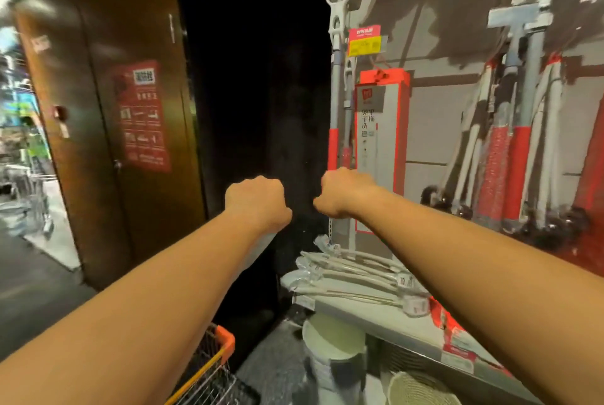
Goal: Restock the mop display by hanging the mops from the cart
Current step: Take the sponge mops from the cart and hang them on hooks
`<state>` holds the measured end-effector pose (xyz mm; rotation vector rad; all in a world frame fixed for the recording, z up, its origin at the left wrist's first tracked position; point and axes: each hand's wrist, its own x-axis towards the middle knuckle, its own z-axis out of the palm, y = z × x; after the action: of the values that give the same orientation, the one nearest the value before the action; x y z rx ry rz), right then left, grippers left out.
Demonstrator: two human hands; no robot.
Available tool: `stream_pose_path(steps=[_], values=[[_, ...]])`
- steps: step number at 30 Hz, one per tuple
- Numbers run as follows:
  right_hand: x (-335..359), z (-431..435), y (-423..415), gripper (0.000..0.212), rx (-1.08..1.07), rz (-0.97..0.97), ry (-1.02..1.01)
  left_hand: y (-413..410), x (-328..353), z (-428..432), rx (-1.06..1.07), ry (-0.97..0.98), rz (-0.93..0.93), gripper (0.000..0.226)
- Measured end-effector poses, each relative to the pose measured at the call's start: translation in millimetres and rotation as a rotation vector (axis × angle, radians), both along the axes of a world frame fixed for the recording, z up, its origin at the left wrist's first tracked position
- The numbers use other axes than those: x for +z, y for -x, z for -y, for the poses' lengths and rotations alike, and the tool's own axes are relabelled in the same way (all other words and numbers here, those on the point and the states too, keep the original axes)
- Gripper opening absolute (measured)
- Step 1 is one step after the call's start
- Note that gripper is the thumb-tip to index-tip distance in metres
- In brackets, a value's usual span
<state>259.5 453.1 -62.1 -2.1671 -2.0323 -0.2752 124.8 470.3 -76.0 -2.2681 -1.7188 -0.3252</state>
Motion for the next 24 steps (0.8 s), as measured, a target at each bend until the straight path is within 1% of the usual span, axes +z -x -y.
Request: stream_pose_path(steps=[2, 4, 7, 11, 15, 18, 21, 24], values=[[-15, -7, 19, 0.024, 0.043, 0.008, 0.038, 23, -16, 0, 0.045, 0.051, -0.014, 0.020], [-31, -14, 36, 0.019, 0.097, 0.029, 0.067, 45, -32, -4, 0.086, 0.084, -0.019, 0.019], [-54, -29, 57, 0.009, 0.189, 0.060, 0.103, 73, -56, -12, 0.138, 0.107, -0.033, 0.024], [-81, -52, 77, 0.023, 0.289, 0.059, 0.180, 99, -81, -20, 0.218, 0.155, -0.004, 0.023], [-105, -76, 93, 0.027, 0.390, 0.052, 0.246, 109, -105, -24, 0.347, 0.203, 0.013, 0.024], [-126, -90, 101, 0.026, 0.486, 0.053, 0.244, 109, -125, -26, 0.447, 0.234, 0.039, 0.024], [-147, -101, 106, 0.030, 0.566, 0.064, 0.245, 108, -146, -23, 0.543, 0.274, 0.091, 0.025], [-166, -111, 113, 0.023, 0.643, 0.107, 0.268, 107, -167, -14, 0.633, 0.299, 0.166, 0.029]])
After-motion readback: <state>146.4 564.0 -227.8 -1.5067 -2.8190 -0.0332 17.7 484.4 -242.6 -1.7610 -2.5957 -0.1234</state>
